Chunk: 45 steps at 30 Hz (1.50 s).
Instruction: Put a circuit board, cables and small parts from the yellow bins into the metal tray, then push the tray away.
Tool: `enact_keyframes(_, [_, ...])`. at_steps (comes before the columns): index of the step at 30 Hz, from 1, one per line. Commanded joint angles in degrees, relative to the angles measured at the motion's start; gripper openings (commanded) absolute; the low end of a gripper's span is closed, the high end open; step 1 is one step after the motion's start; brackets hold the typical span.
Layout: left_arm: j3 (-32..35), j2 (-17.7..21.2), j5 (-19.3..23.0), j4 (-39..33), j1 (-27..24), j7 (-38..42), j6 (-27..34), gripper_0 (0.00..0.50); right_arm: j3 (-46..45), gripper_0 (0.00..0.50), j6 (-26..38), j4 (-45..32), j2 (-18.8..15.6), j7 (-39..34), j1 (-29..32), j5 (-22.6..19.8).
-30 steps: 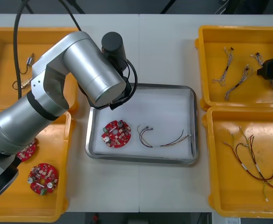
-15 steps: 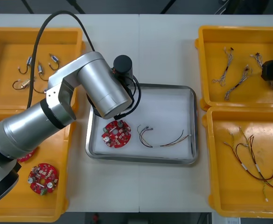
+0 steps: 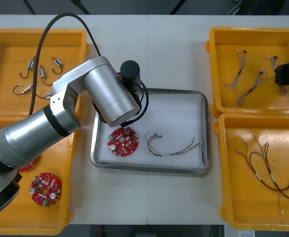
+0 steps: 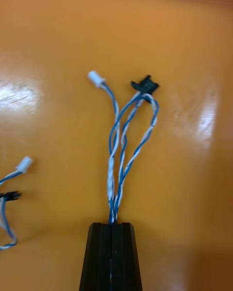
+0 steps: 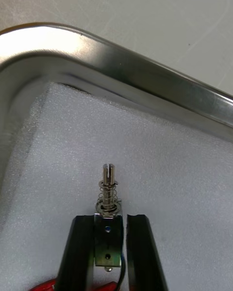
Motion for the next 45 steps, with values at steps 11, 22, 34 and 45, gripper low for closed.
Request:
enact_keyframes(11, [0.1,0.8,-1.7,-4.3,0.3,2.9,0.9,0.459,-7.4,0.000,11.4,-11.8,-5.6,3.8,1.5,9.7])
enact_keyframes(22, [8.9,4.7,3.9,-19.4,0.3,1.7,15.9,0.500,-13.8,0.000,23.5,-17.7,-7.7,4.5,1.5,12.2])
enact_keyframes(34, [28.5,12.3,15.1,-27.7,0.3,-15.4,23.4,0.500,-23.7,0.000,41.0,-27.7,-7.7,2.9,1.5,18.9])
enact_keyframes(45, [42.5,21.3,28.0,-16.7,0.3,-39.2,23.4,0.500,-27.1,0.000,54.5,-39.5,-6.9,-0.6,1.5,17.3])
